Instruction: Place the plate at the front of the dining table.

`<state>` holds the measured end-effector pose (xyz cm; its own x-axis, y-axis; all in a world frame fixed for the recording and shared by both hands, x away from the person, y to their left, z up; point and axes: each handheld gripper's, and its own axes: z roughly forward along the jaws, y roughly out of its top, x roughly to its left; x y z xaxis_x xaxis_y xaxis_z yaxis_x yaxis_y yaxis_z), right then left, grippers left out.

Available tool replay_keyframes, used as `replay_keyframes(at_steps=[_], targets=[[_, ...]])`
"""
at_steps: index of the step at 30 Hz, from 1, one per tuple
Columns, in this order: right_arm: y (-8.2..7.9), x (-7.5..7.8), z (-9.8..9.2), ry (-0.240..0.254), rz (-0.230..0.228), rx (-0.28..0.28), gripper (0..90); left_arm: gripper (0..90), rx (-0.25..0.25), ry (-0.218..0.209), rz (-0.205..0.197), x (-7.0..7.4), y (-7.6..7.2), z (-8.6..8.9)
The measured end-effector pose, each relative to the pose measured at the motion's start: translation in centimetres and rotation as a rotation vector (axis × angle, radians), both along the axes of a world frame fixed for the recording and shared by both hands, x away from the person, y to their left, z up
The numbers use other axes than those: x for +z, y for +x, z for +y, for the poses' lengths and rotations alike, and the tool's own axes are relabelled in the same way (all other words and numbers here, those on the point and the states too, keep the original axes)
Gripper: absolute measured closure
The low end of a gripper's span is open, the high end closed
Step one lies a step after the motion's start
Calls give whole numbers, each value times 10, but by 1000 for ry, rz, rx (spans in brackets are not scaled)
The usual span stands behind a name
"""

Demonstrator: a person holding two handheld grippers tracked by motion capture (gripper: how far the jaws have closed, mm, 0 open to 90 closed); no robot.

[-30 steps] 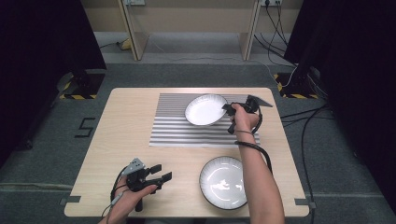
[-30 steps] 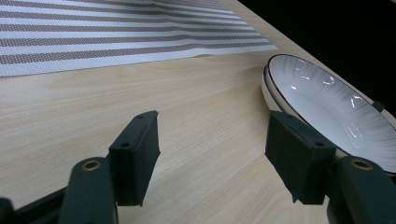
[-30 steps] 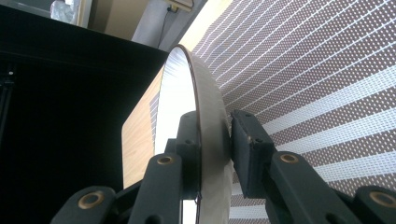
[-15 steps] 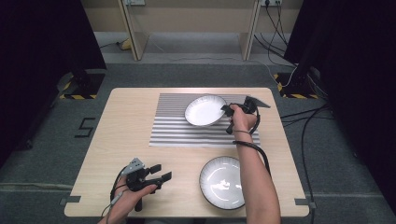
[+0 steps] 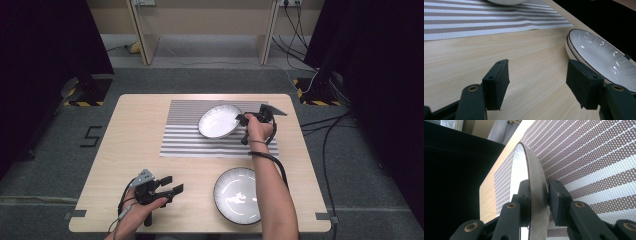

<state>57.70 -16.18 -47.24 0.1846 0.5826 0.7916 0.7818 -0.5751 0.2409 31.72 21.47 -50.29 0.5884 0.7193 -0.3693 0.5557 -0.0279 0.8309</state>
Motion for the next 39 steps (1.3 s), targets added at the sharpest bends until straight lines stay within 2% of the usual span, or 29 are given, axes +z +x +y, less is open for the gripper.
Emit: replay_keyframes(at_steps=[9,15,24,26,27,31,36,39], targets=[[0,-4,-2,-20,1,-5,741,343,-2,4,-1,0,0,0],[0,-6,-4,-27,19,-12,745,343,-3,4,-1,0,0,0],[-1,-10,-12,-100,22,-39,731,343,-7,4,-1,-1,0,-2],[-2,-10,-13,-96,27,-39,721,343,-8,5,-1,-1,0,-2],[-2,-12,-14,-76,27,-42,722,343,-9,6,0,-1,0,-2],[-2,-12,-14,-72,25,-37,677,343,-6,5,-1,-1,0,-2],[-5,-10,-16,-93,10,-56,606,344,2,2,-1,0,0,0],[-7,-9,-19,-100,6,-60,593,344,3,3,-2,0,0,0]])
